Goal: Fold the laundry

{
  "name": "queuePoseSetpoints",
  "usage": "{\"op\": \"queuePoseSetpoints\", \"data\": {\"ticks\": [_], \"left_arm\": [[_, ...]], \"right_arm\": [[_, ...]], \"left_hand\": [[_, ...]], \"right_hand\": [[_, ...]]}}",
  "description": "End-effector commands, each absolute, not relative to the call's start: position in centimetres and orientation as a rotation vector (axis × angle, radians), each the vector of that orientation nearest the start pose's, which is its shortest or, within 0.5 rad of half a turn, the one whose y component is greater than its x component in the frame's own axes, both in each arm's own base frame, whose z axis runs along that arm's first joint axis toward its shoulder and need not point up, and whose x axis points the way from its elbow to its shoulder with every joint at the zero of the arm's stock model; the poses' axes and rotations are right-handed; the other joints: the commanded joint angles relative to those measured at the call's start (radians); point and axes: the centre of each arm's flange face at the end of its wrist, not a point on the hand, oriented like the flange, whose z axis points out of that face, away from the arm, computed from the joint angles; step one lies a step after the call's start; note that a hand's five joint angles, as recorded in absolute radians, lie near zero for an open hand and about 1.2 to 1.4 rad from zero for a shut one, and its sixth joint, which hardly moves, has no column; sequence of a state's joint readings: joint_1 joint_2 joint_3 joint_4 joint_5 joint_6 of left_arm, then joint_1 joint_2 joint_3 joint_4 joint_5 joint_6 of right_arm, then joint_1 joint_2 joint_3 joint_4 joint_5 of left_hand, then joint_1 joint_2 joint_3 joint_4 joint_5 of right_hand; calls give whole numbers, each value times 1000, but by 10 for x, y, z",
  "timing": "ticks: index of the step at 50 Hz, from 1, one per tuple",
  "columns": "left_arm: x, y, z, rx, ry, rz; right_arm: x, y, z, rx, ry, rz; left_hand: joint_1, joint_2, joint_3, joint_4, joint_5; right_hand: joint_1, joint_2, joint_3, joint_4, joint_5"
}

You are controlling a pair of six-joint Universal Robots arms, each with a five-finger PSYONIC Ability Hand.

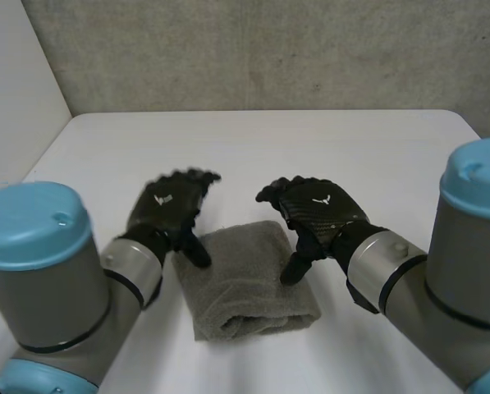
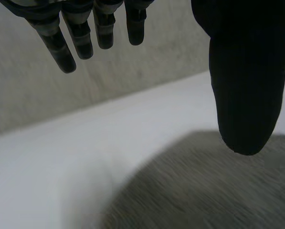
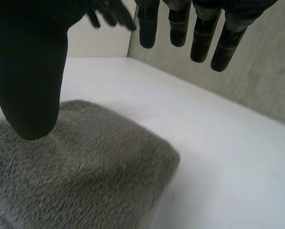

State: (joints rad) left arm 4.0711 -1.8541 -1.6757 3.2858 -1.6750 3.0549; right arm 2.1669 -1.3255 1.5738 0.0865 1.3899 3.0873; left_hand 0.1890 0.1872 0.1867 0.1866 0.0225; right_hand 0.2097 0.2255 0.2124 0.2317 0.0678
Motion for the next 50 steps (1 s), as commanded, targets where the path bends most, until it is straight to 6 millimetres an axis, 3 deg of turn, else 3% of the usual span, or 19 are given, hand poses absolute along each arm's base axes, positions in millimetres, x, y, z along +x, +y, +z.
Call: {"op": "queuePoseSetpoints", "data": {"ticks": [1, 8, 12, 15, 17, 18, 19, 20, 22, 23, 25, 26, 27, 28, 30, 31, 33, 41, 50], "left_arm": [[-298, -189, 159, 663, 2863, -1871], [-296, -186, 133, 685, 2905, -1735], [-294, -184, 132, 686, 2907, -1725], [-295, -189, 143, 682, 2878, -1777], [-296, -191, 156, 688, 2846, -1841], [-297, -194, 175, 689, 2797, -1933], [-298, -196, 194, 694, 2739, -2025], [-298, -196, 194, 695, 2739, -2026], [-300, -202, 232, 688, 2628, -2194], [-300, -202, 232, 688, 2628, -2195], [-296, -210, 270, 631, 2547, -2313], [-296, -210, 270, 631, 2547, -2313], [-290, -216, 290, 590, 2510, -2356], [-290, -216, 290, 589, 2510, -2356], [-276, -223, 328, 516, 2464, -2397], [-276, -223, 328, 516, 2464, -2397], [-262, -230, 351, 485, 2470, -2380], [-240, -240, 360, 554, 2604, -2307], [-242, -239, 352, 597, 2646, -2278]], "right_arm": [[313, -196, 188, -898, 2134, -1316], [320, -208, 145, -973, 2215, -1236], [322, -209, 145, -1007, 2204, -1255], [323, -213, 156, -1001, 2177, -1305], [322, -217, 185, -965, 2108, -1433], [322, -217, 185, -965, 2108, -1433], [321, -220, 202, -935, 2070, -1521], [321, -220, 202, -935, 2070, -1522], [311, -235, 235, -831, 2032, -1732], [311, -235, 235, -830, 2032, -1733], [298, -248, 272, -703, 1997, -1942], [298, -248, 272, -702, 1997, -1943], [293, -251, 292, -648, 1961, -2023], [292, -251, 293, -648, 1961, -2023], [278, -258, 321, -573, 1950, -2115], [278, -258, 321, -572, 1950, -2115], [267, -263, 332, -553, 1997, -2113], [257, -263, 334, -578, 2086, -2036], [256, -260, 342, -594, 2039, -2046]], "left_hand": [[27, 29, 30, 30, 19], [22, 23, 24, 24, 14], [22, 23, 24, 24, 14], [19, 20, 21, 21, 11], [13, 15, 15, 15, 5], [10, 12, 12, 12, 2], [4, 6, 6, 6, -4], [4, 6, 6, 6, -4], [1, 3, 3, 3, -7], [1, 3, 3, 3, -7], [-2, 0, 0, 0, -10], [-2, 0, 0, 0, -10], [-2, 0, 0, 0, -10], [-2, 0, 0, 0, -10], [1, 3, 3, 3, -7], [1, 3, 3, 3, -7], [-5, -3, -3, -2, -13], [-11, -9, -8, -8, -19], [-14, -12, -11, -11, -22]], "right_hand": [[-35, -51, -38, -57, -68], [-35, -51, -38, -57, -68], [-35, -51, -38, -57, -68], [-35, -51, -38, -57, -68], [-35, -51, -38, -57, -68], [-35, -51, -38, -57, -68], [-35, -51, -38, -57, -68], [-35, -51, -38, -57, -68], [-35, -51, -38, -57, -68], [-35, -51, -38, -57, -68], [-35, -51, -38, -57, -68], [-35, -51, -38, -57, -68], [-35, -51, -38, -57, -68], [-35, -51, -38, -57, -68], [-35, -51, -38, -57, -68], [-35, -51, -38, -57, -68], [-35, -51, -38, -57, -68], [-35, -51, -38, -57, -68], [-35, -51, -38, -57, -68]]}}
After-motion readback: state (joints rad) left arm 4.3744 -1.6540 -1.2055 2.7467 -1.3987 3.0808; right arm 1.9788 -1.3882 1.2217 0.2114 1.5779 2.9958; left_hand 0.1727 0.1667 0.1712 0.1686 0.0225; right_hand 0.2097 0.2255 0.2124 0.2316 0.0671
